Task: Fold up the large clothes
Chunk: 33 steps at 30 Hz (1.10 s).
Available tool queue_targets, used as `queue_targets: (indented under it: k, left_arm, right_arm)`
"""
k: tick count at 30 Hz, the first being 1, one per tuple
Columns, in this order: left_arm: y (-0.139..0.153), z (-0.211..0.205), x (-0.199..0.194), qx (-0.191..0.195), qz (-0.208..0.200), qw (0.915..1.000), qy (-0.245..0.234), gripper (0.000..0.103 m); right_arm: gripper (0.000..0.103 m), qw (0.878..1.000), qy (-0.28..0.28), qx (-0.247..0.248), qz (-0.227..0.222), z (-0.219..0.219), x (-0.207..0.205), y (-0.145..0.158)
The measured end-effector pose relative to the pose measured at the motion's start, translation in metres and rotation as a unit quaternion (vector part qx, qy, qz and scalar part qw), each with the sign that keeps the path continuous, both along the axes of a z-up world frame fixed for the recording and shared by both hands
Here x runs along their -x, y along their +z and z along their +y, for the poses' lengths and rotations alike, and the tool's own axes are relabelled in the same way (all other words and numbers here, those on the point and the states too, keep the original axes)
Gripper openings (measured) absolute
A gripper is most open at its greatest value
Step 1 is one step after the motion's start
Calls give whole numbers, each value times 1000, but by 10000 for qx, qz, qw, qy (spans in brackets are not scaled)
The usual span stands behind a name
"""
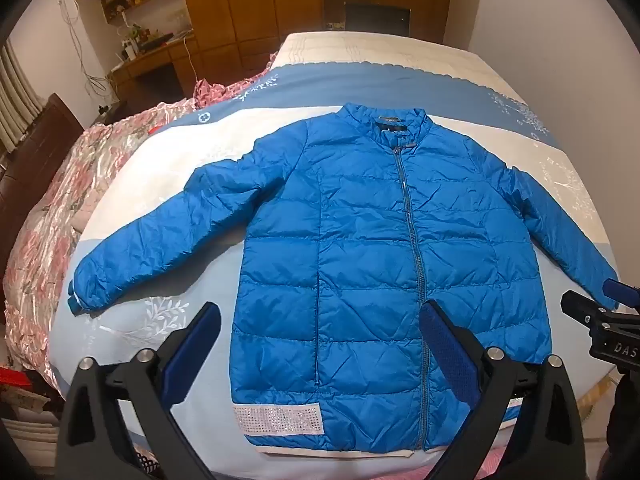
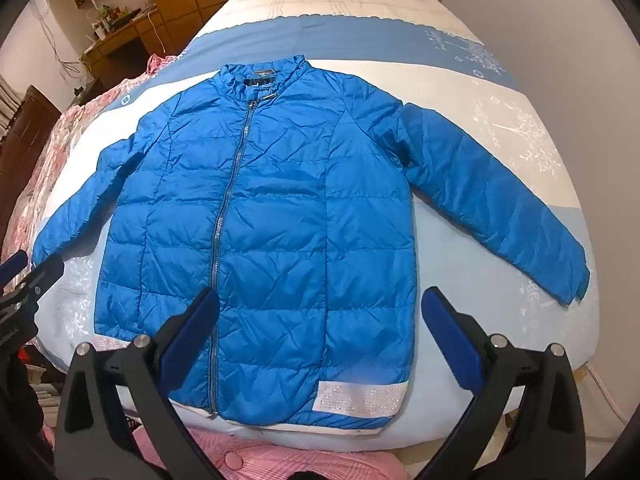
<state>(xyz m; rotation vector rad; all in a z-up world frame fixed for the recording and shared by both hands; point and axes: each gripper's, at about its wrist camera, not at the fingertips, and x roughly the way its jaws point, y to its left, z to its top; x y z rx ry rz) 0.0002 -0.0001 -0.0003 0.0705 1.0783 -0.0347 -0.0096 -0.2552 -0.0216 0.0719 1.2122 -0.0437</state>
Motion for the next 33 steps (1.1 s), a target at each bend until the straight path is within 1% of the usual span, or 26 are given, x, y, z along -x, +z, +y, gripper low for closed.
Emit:
queue_targets:
  k: [33]
  left_arm:
    - [-1,1,0,3,-29,10000,5,99]
  right_arm:
    - [100,10000,-17,-10,-3,-1,0,-2]
